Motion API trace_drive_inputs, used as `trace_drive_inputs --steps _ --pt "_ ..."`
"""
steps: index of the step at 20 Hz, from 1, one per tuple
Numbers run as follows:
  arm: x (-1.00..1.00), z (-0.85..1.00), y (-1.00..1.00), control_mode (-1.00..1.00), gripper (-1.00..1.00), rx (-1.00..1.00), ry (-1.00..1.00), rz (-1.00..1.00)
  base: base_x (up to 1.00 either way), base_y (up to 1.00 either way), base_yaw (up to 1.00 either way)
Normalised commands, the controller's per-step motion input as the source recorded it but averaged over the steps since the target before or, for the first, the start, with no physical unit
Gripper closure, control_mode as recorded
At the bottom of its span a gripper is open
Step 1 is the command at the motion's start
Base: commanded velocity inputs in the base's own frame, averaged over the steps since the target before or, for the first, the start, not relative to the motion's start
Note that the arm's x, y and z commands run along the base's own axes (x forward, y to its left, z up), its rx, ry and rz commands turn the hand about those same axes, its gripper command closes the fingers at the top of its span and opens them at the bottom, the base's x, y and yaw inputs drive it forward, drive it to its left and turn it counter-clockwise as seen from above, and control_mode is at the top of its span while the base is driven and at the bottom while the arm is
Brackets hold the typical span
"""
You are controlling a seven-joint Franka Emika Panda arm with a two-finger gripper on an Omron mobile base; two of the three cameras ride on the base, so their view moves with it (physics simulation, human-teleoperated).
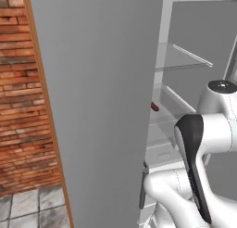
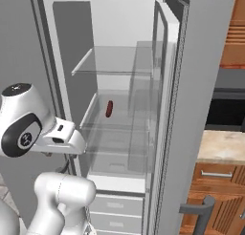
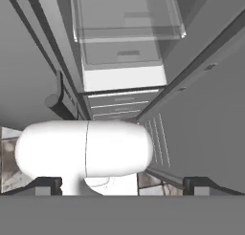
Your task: Retrieve the sausage and cheese from the fridge and place them on the cutting board on the counter.
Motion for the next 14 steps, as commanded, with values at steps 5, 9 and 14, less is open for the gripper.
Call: trace_drive_inputs --steps 5,9,14 --pt "0.00 0.00 0.00 1.00 -1.00 0.00 0.00 0.00 0.52 -0.04 -0.06" --pt "0.00 0.00 0.00 1.00 -1.00 0.00 0.00 0.00 0.07 -0.20 0.00" --pt "0.10 0.00 -0.06 -1.00 -1.00 0.05 0.00 0.01 0.06 -0.10 0.00"
